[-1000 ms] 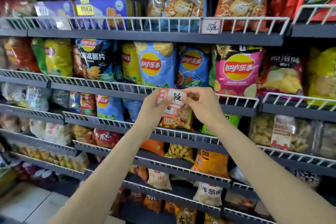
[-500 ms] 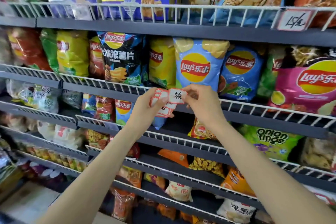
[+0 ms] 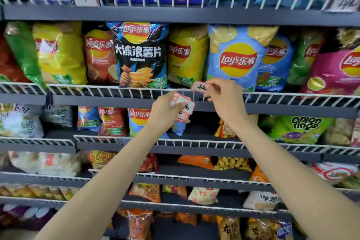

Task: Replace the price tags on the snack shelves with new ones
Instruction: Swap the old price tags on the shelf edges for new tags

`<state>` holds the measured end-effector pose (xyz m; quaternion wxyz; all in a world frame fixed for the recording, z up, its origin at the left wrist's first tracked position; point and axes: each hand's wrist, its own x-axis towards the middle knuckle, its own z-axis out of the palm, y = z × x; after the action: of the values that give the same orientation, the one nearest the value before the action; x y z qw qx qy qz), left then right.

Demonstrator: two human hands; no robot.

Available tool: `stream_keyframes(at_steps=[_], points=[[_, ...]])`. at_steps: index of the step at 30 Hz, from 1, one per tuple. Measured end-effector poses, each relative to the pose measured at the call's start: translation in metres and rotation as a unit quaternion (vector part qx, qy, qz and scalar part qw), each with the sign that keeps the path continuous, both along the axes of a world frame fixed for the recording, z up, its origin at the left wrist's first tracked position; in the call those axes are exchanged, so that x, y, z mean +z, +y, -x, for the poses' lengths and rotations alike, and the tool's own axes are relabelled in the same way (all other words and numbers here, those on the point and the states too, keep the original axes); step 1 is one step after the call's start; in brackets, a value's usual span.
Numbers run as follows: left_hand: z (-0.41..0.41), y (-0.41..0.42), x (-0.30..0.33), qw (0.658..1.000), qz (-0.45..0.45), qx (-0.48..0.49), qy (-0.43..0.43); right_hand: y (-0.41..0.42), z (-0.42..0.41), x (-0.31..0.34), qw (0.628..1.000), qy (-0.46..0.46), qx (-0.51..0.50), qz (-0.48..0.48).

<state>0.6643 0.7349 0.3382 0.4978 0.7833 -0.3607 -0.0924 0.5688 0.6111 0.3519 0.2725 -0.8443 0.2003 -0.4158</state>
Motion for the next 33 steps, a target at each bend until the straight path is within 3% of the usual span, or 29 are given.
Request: stream_keyframes(at_steps=[5,19,26,33], points=[[-0.005,-0.001,-0.005,1.0,-0.014,-0.016,-0.007,0.008,-0.002,0.0,0.997,0.028,-0.049,0.049],[-0.017,-0.002,-0.019,0.995,0.032,-0.072,0.055,0.011,-0.007,0.002,0.993,0.074,-0.067,0.068],[-0.036,0.017,-0.027,0.991,-0.039,-0.089,-0.095,0.007,-0.017,0.006,0.988,0.092,-0.05,0.114],[-0.047,0.024,-0.02,0.979,-0.086,-0.118,-0.142,0.012,-0.031,-0.001,0.969,0.152,-0.071,0.179]])
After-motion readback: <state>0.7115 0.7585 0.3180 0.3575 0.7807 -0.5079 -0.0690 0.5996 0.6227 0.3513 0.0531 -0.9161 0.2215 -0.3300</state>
